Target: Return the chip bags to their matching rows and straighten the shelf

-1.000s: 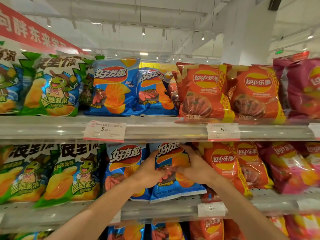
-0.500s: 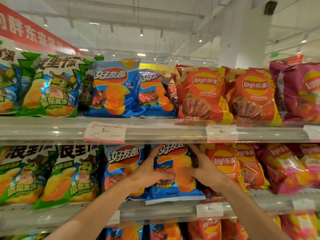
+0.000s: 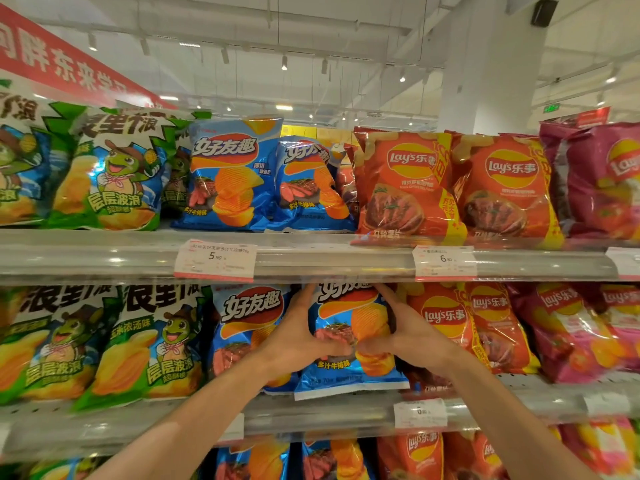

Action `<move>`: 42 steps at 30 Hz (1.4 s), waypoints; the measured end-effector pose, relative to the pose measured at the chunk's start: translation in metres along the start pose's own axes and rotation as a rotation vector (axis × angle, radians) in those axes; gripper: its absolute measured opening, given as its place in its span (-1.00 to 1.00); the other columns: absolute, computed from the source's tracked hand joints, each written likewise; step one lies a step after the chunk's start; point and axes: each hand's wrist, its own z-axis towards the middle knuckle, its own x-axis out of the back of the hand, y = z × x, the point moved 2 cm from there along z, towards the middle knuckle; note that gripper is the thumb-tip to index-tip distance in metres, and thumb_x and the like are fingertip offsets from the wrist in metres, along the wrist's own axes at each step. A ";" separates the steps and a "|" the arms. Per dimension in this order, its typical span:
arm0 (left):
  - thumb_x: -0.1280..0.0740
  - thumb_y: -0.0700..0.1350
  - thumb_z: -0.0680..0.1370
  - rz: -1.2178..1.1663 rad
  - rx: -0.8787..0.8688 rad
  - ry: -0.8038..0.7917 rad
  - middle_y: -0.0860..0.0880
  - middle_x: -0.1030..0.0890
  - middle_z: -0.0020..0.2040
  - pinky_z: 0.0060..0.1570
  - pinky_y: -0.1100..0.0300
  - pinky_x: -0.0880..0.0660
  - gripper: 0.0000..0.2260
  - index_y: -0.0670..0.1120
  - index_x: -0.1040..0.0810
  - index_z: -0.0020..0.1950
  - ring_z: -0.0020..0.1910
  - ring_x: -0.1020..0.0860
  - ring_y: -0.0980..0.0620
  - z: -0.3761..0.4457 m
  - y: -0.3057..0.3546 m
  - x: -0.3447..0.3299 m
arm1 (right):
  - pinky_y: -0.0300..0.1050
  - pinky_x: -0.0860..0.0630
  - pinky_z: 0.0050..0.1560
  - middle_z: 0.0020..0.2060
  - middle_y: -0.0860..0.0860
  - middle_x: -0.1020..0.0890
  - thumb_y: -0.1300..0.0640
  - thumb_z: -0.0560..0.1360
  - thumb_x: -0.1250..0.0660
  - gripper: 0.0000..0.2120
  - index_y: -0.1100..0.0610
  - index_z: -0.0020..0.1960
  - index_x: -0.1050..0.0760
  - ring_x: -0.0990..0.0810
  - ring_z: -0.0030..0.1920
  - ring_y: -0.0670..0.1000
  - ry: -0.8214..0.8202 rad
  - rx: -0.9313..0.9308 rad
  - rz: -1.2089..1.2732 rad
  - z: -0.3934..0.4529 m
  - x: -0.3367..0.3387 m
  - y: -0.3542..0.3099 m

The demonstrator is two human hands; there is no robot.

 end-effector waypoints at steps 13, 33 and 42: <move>-0.04 0.17 0.60 1.132 -0.086 0.382 -0.23 -0.42 0.46 0.40 -0.22 -0.30 -0.45 -0.07 -0.45 0.47 0.44 -0.37 -0.27 -0.044 -0.032 0.051 | 0.24 -0.07 0.51 0.55 0.20 -0.07 -0.23 0.53 -0.22 -0.24 0.00 0.60 -0.02 -0.05 0.54 0.28 0.476 0.154 -0.881 -0.005 -0.059 -0.013; 0.07 0.33 0.62 1.257 -0.132 0.210 -0.21 -0.10 0.60 0.52 -0.18 -0.04 -0.35 0.00 -0.11 0.62 0.59 -0.05 -0.20 -0.038 -0.063 0.056 | 0.40 0.10 0.48 0.59 0.16 -0.05 -0.35 0.59 0.03 -0.31 -0.06 0.61 0.00 0.06 0.58 0.23 0.515 0.121 -1.001 0.025 -0.107 0.022; 0.09 0.35 0.60 1.160 -0.060 0.400 -0.20 -0.08 0.62 0.54 -0.21 0.03 -0.33 0.03 -0.13 0.62 0.60 -0.01 -0.19 -0.050 -0.042 0.058 | 0.37 0.14 0.50 0.60 0.09 0.02 -0.41 0.58 0.11 -0.26 0.00 0.61 0.02 0.20 0.59 0.11 0.601 0.135 -0.880 0.014 -0.099 0.008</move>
